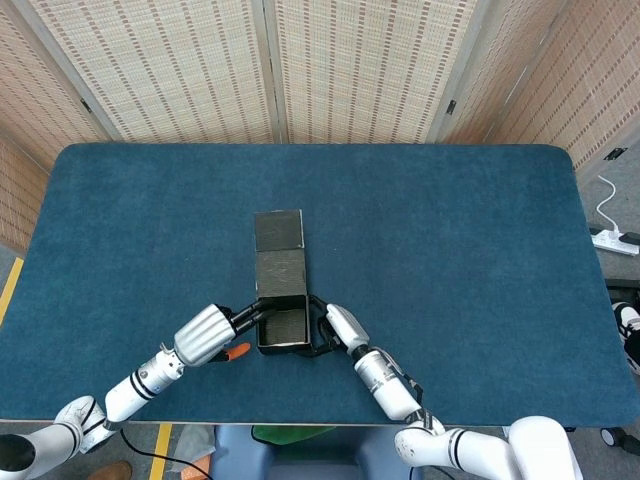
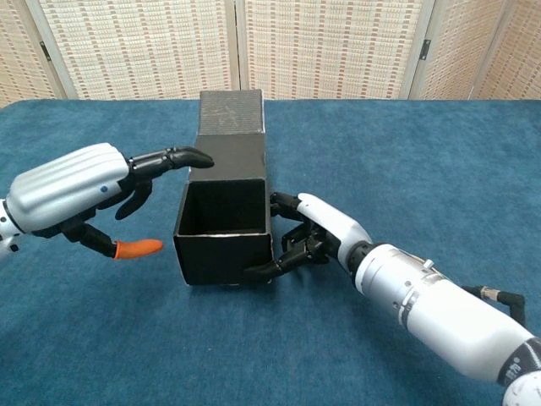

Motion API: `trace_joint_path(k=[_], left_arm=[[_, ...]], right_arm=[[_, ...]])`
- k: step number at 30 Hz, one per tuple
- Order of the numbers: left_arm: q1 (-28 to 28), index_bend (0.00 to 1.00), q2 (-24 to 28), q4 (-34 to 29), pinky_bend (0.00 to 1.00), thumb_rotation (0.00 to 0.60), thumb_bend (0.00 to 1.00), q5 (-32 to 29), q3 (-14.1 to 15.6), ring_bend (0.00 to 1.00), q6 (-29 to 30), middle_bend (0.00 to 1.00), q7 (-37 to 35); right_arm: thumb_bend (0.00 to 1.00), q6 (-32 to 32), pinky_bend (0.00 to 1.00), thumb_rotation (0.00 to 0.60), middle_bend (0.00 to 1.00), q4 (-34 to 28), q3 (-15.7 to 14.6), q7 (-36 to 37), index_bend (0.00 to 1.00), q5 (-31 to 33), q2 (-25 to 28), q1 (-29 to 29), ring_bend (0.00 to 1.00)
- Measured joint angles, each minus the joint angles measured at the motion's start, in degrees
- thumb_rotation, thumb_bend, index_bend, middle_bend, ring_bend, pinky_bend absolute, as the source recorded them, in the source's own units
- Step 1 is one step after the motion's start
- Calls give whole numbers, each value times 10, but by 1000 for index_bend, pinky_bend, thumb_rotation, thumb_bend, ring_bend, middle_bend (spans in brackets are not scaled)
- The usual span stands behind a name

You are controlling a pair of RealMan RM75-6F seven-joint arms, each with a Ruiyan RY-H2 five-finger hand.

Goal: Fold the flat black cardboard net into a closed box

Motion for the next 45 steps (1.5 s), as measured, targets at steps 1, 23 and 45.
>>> trace_joint_path(k=[1,23,45], left_arm=[[1,85,5,-10,878,600,314,-5,-2,752,0,160,-15],[-9,0,130,-228,891,600,228,-103,5,643,-198,0,-393],[-11,0,68,-170,890,600,209,-171,-41,608,-310,0,-388]], right_arm=[[273,-3,1000,600,343,5,4,-3,307,2,-5,4,758],[36,-8,1000,600,0,-59,-24,-47,0,12,25,-18,592],[37,71,1000,600,46,-212,-48,-51,0,-23,191,-81,590]])
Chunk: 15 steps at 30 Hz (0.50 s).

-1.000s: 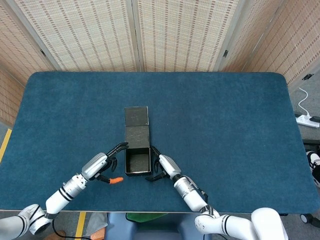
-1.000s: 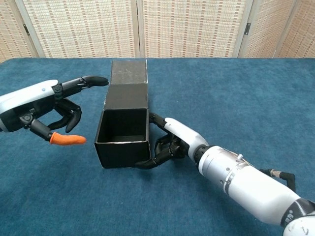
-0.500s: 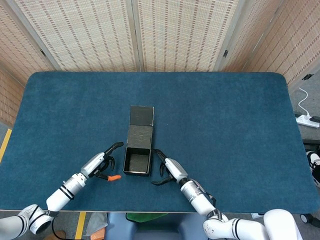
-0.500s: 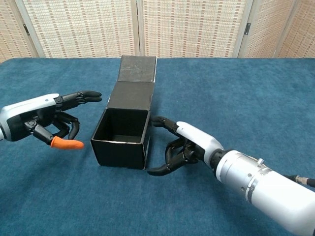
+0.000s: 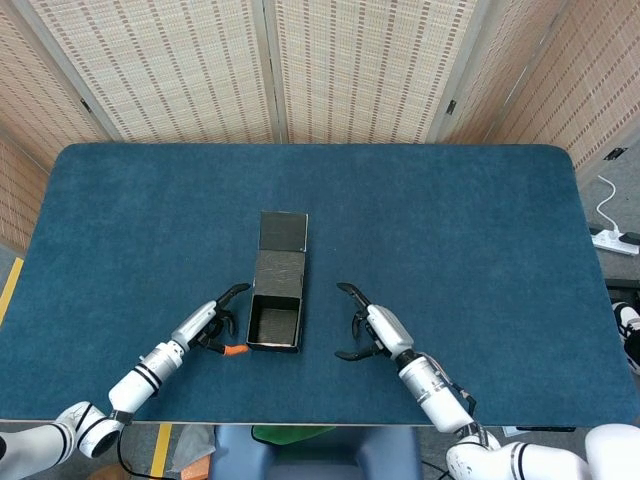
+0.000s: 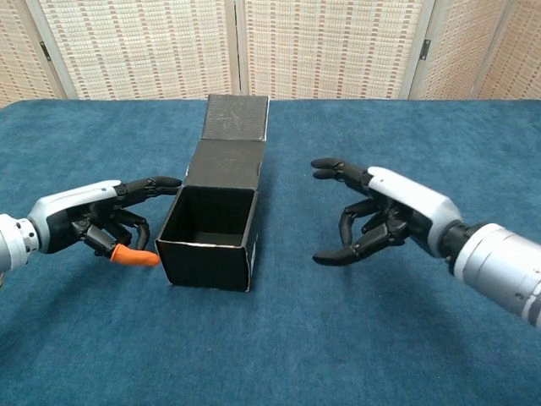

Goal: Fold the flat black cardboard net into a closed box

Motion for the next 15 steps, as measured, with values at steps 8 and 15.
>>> trace_joint_path(k=[8,15], left_arm=[[-9,0,-4,-4,889,600,209,8,-2,608,-24,0,-26],[-14,0,-11,-2,890,600,208,14,-4,608,-29,0,-30]], right_arm=[[37,31,1000,600,58,-44,28,16,0,-3,42,-9,590],[37,36,1000,600,66,-55,39,14,0,1,48,-5,591]])
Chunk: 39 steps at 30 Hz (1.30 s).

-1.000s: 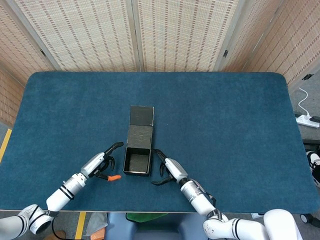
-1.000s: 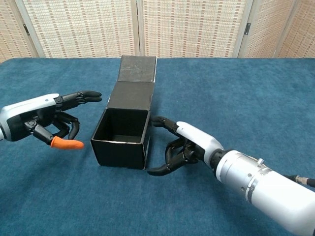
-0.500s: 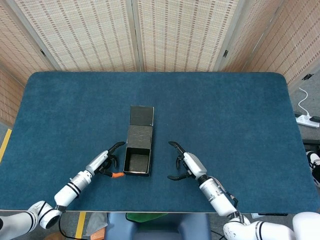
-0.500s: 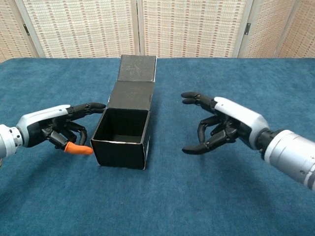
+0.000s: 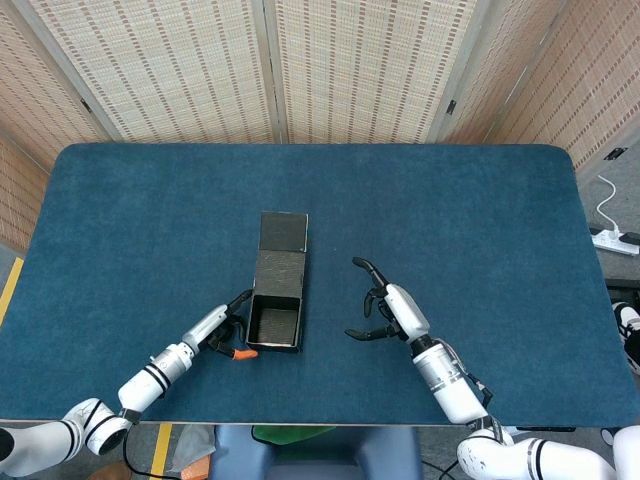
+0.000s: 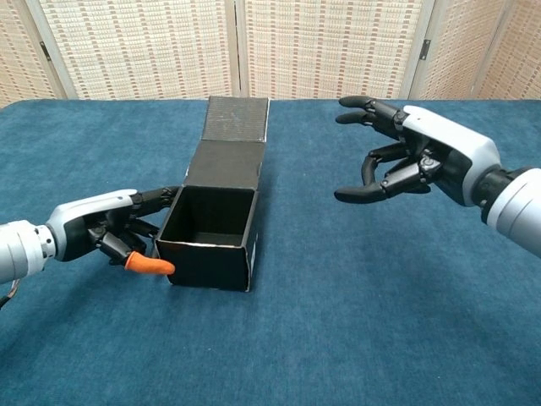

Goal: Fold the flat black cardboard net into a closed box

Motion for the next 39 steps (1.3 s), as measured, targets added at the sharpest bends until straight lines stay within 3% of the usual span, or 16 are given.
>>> trace_joint_path(k=[6,8,12,16,21,28,34,39], left_arm=[[-8,0,-20,15,889,600,208,-10,-13,608,-18,3,-6],[-8,19,-27,21,888,600,208,-14,-16,613,-23,50,-10],[-6,307,-40,34,888,600,209,-22,-23,634,-24,324,-19],[3,516,-42,35,891,600,210,-23,-27,650,-7,499,-27],[14,556,-29,21,891,600,210,-14,-26,659,20,546,-32],[24,557,5,-28,890,600,209,11,-20,660,57,545,-27],[24,557,22,-61,890,600,209,21,-15,660,63,542,-3],[19,556,19,-61,890,600,209,12,-18,660,45,542,15]], right_arm=[[38,1,1000,600,79,-6,6,-1,0,14,3,1,593],[38,-2,1000,600,82,-6,7,-1,0,19,4,1,594],[42,-14,1000,600,101,-6,11,-4,0,41,5,2,600],[48,-53,1000,600,121,-1,23,-18,0,99,5,12,604],[51,-123,1000,600,140,29,51,-43,0,197,-9,47,621],[52,-197,1000,600,152,134,114,-95,0,334,-86,149,627],[55,-231,1000,600,160,216,182,-102,0,375,-162,232,632],[2,-246,1000,600,177,218,232,-76,0,384,-180,261,638]])
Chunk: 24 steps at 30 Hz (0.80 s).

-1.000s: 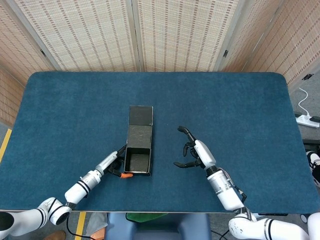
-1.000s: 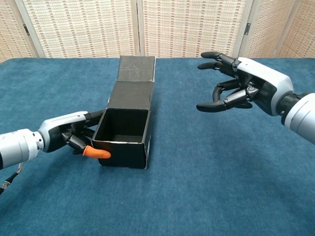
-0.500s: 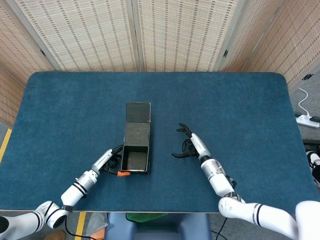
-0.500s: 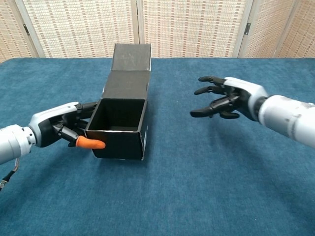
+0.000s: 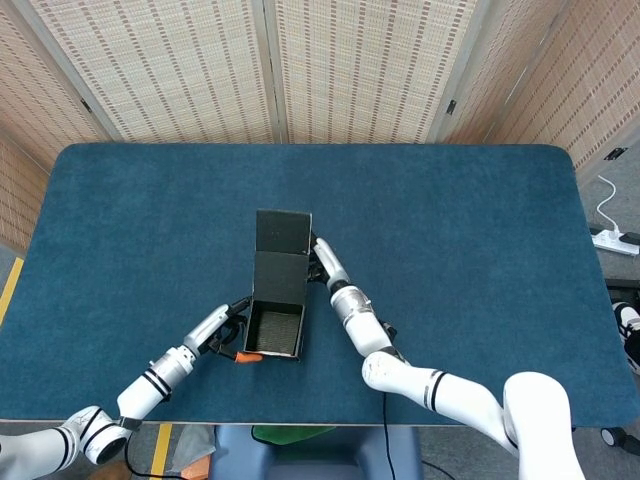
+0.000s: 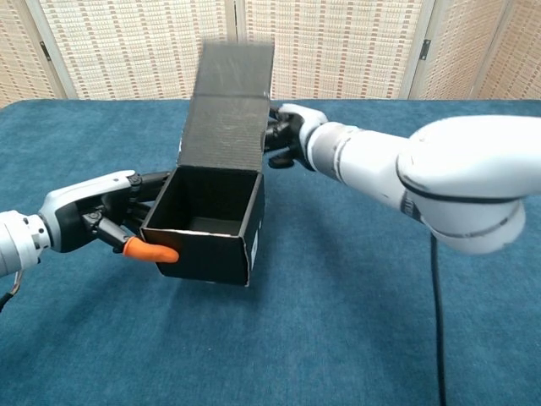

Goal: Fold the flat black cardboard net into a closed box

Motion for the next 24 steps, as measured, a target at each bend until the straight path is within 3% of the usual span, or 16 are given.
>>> trace_joint_path(k=[4,9,13,17,21,24], left_arm=[[-5,554,-6,7,889,600,209,-15,-4,660,-23,539,14],[-10,540,-12,17,889,600,209,-46,-14,660,-60,536,29],[-10,535,-20,23,890,600,209,-72,-24,661,-77,534,50],[-4,512,-29,22,895,600,209,-97,-35,679,-83,514,73],[4,417,-35,14,899,600,208,-130,-46,713,-90,446,115],[8,273,-36,2,899,600,203,-150,-53,723,-96,350,150]], right_arm=[[0,-16,1000,600,209,-45,19,17,1,4,15,2,648],[0,-50,1000,600,251,-136,15,20,28,2,66,-8,664],[0,-73,1000,600,265,-210,-27,-7,40,-7,127,-14,683],[0,-68,1000,600,266,-238,-80,-62,51,-21,151,-9,692],[0,-20,1000,600,267,-248,-121,-126,62,-41,154,-2,700],[0,30,1000,600,266,-250,-149,-178,63,-60,148,4,700]])
